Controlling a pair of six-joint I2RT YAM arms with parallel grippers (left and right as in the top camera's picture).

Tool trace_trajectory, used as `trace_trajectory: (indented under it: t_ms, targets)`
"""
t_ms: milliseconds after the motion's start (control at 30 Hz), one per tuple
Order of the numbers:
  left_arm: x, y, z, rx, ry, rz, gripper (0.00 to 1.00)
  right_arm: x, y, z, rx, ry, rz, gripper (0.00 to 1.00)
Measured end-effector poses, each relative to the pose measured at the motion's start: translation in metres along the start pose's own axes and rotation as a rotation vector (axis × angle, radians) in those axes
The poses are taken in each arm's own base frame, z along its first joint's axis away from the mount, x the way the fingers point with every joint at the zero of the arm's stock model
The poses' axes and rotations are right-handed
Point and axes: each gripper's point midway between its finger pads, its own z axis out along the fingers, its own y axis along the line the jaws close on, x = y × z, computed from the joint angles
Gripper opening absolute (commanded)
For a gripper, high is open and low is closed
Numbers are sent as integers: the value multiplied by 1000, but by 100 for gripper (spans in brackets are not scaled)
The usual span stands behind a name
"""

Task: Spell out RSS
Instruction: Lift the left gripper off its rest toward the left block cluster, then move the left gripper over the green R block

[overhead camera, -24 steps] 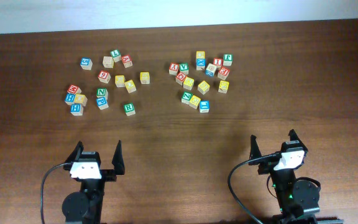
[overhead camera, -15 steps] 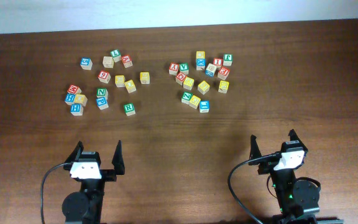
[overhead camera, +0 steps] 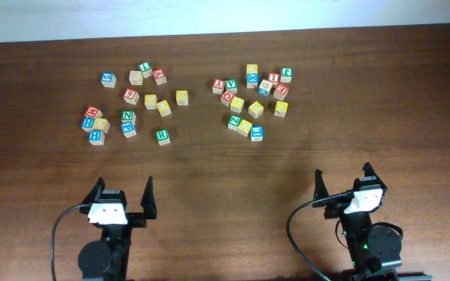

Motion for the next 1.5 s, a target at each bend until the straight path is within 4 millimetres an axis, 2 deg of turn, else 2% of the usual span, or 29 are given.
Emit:
trace_trajectory:
  t_ms: [967, 1033, 1133, 1200, 1267, 1333, 1367, 1400, 1433, 1500]
  targets:
    - [-2, -1, 0, 5, -7, -1, 99, 0, 0, 0, 0, 0, 0, 98]
    - [-8, -12, -1, 71, -30, -40, 99, 0, 0, 0, 0, 0, 0, 98]
    - [-10, -49, -7, 292, -18, -136, 99, 0, 0, 0, 0, 0, 0, 98]
    - [-21, -71, -16, 430, -47, -181, 99, 0, 0, 0, 0, 0, -1, 98]
    - [-62, -93, -36, 596, -197, -188, 99, 0, -1, 0, 3, 0, 0, 98]
    - [-98, -105, -60, 707, -353, -157, 99, 0, -1, 0, 4, 0, 0, 98]
    - [-124, -110, -81, 763, -481, -120, 99, 0, -1, 0, 4, 0, 0, 98]
    - [-138, -112, -92, 782, -547, -102, 99, 0, -1, 0, 5, 0, 0, 98]
    - [-149, -112, -103, 799, -599, -99, 99, 0, -1, 0, 5, 0, 0, 98]
    - [-162, -109, -109, 794, -626, -133, 99, 0, -1, 0, 7, 0, 0, 98]
